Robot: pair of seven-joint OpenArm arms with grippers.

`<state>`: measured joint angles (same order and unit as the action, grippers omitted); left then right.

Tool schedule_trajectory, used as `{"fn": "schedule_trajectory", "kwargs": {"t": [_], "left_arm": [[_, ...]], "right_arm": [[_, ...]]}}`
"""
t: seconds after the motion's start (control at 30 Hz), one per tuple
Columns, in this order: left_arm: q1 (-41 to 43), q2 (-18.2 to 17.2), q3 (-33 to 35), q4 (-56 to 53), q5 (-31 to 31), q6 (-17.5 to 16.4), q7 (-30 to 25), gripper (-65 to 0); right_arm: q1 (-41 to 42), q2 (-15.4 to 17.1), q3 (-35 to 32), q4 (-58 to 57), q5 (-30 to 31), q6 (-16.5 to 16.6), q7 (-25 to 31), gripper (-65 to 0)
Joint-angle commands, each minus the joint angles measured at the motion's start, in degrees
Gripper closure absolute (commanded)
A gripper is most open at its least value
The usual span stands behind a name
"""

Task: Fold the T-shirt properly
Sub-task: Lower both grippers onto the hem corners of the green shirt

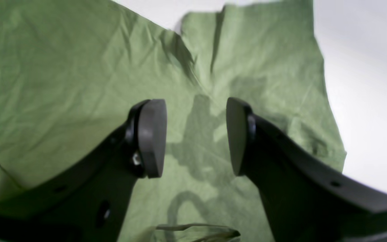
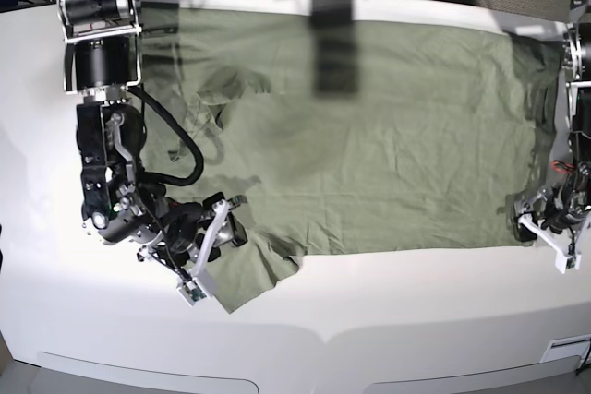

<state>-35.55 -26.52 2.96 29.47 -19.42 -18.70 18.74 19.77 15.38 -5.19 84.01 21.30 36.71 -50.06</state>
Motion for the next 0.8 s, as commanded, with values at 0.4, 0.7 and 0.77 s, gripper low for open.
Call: {"fn": "schedule_trajectory", "kwargs": {"t": [0.4, 0.7, 0.77], "left_arm": [[0.44, -0.81, -0.35, 0.92, -3.63, -0.28, -1.68, -45.3], [0.52, -0.83, -0.35, 0.94, -7.58, -0.48, -0.63, -45.3], [0.52, -0.79, -0.35, 0.94, -7.63, -0.61, -0.52, -45.3]], "right_arm": [[-8.41, -8.48, 7.58, 16.24, 0.55, 0.31, -0.61, -29.1], [-11.15, -12.20, 12.55, 24.30, 0.17, 0.42, -1.95, -29.1], [-11.30, -12.22, 12.57, 25.03, 0.20, 0.42, -2.12, -29.1]]}}
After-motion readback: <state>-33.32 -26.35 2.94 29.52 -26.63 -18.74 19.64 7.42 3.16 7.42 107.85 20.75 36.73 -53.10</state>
